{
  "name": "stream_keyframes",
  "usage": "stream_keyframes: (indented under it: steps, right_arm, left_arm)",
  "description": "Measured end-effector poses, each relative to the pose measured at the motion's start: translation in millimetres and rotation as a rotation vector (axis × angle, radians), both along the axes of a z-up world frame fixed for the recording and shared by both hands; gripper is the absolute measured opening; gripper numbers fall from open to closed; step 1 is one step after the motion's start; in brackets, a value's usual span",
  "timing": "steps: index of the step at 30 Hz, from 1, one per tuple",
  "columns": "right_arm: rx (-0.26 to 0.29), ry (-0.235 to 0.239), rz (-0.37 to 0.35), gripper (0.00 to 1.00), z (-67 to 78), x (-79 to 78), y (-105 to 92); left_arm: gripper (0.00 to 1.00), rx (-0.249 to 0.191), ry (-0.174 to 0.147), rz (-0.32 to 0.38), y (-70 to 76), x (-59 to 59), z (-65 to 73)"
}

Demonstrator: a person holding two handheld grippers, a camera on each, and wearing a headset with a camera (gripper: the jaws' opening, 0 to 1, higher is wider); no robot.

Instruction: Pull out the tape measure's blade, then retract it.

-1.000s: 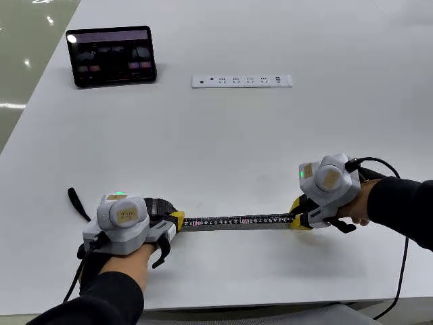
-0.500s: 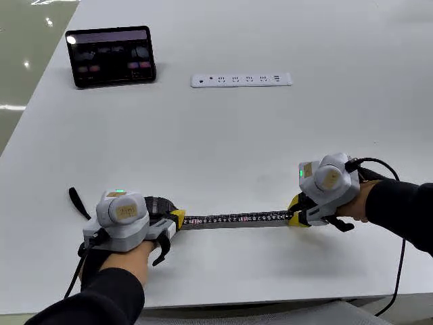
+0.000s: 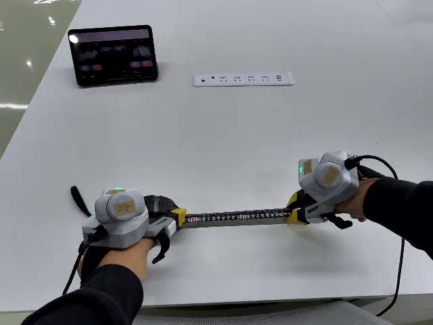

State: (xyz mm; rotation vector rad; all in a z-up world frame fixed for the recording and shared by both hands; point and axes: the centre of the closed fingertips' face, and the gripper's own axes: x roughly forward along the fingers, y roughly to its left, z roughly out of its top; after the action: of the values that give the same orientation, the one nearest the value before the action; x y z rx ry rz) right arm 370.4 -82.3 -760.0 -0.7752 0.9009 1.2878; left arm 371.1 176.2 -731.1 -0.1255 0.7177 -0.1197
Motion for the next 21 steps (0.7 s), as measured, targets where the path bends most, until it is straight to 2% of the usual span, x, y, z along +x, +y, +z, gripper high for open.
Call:
stream_keyframes:
  steps: [21]
  right_arm:
    - [0.01,0.01,0.005,0.1,-0.8,-0.7,10.4]
  left_arm:
    - [0.6,-0.007,0.006,-0.014,0.2,-0.1,-0.6]
